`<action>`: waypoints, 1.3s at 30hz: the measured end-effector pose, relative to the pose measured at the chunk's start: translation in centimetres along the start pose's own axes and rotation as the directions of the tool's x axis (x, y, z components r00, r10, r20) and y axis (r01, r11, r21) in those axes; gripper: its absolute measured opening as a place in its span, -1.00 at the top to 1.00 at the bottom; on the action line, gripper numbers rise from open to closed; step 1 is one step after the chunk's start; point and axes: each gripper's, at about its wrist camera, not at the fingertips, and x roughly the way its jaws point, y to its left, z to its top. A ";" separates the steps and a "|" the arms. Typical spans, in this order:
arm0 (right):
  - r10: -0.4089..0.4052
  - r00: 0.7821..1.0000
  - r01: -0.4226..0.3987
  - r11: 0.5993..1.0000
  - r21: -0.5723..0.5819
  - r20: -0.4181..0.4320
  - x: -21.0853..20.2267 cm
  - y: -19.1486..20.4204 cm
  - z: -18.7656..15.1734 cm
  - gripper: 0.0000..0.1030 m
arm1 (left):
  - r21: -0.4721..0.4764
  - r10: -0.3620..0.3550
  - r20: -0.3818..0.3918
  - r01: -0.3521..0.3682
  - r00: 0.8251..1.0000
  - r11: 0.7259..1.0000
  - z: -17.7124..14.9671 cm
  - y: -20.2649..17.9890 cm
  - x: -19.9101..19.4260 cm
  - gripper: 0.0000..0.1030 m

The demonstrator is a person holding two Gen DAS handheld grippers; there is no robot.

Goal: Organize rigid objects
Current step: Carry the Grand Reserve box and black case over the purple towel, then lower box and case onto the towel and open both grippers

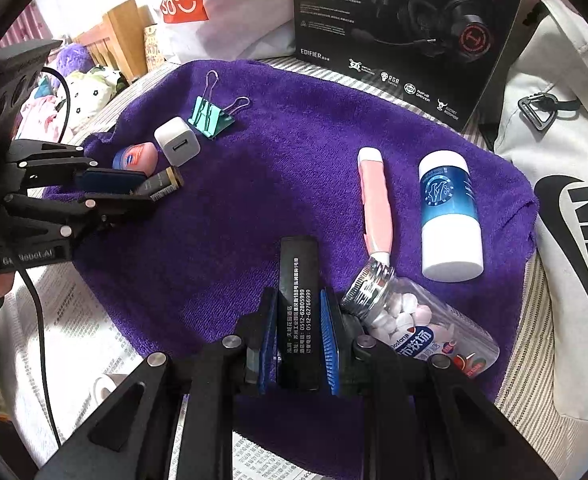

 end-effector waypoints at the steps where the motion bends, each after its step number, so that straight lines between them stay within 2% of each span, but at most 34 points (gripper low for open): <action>1: -0.002 1.000 0.002 1.000 0.001 0.002 0.0 0.0 0.0 0.58 | 0.007 0.008 0.002 -0.008 1.000 1.000 0.0 -0.1 0.1 0.56; 12: -0.014 1.000 0.014 1.000 -0.015 0.007 0.0 0.3 -0.2 0.58 | 0.034 0.044 0.001 -0.044 0.999 0.998 -0.5 -0.7 0.1 0.56; 15: -0.008 1.000 0.008 1.000 -0.012 0.001 0.0 0.2 -0.1 0.58 | 0.020 0.033 -0.003 -0.033 0.999 0.999 -0.8 -0.7 -0.1 0.52; 18: 0.006 1.000 -0.006 1.000 0.012 -0.004 0.0 -0.1 -0.1 0.56 | 0.005 -0.011 -0.008 0.011 1.000 1.000 -1.2 -0.8 -0.4 0.26; 20: 0.015 1.000 -0.014 0.999 0.031 -0.019 -0.2 -0.2 -0.3 0.54 | 0.005 -0.031 -0.016 0.031 0.999 1.000 -1.6 -1.0 -0.6 0.00; 21: 0.016 1.000 -0.015 0.999 0.035 -0.024 -0.3 -0.2 -0.4 0.53 | 0.007 -0.021 -0.019 0.021 1.000 1.000 -1.7 -1.2 -0.8 0.00; 23: 0.008 1.000 -0.008 0.999 0.039 -0.019 -0.9 0.0 -0.7 0.45 | -0.016 -0.003 -0.013 0.003 1.000 1.000 -1.9 -1.2 -1.3 -0.01; 27: 0.015 1.000 -0.017 0.998 0.062 0.026 -3.2 0.3 -1.4 0.27 | -0.045 -0.020 0.008 0.020 1.000 0.999 -2.6 -1.3 -3.3 -0.01; 29: 0.015 0.998 -0.019 0.997 0.081 0.055 -4.6 0.3 -2.0 0.14 | -0.034 -0.005 0.031 0.006 1.000 0.999 -3.1 -1.9 -4.7 -0.06; 32: 0.006 0.996 -0.016 0.994 0.108 0.093 -6.5 0.1 -3.0 0.11 | -0.001 -0.006 0.063 0.006 0.998 1.000 -4.3 -3.0 -6.4 -0.20; 35: 0.005 0.993 -0.023 0.988 0.150 0.120 -8.0 -0.1 -4.6 -0.07 | 0.028 -0.030 0.085 0.028 0.996 0.999 -5.8 -4.7 -7.7 -0.21; 39: -0.008 0.992 -0.019 0.979 0.203 0.127 -9.0 -0.4 -7.5 -0.08 | 0.081 -0.060 0.083 0.053 0.995 0.995 -6.9 -7.1 -7.6 -0.21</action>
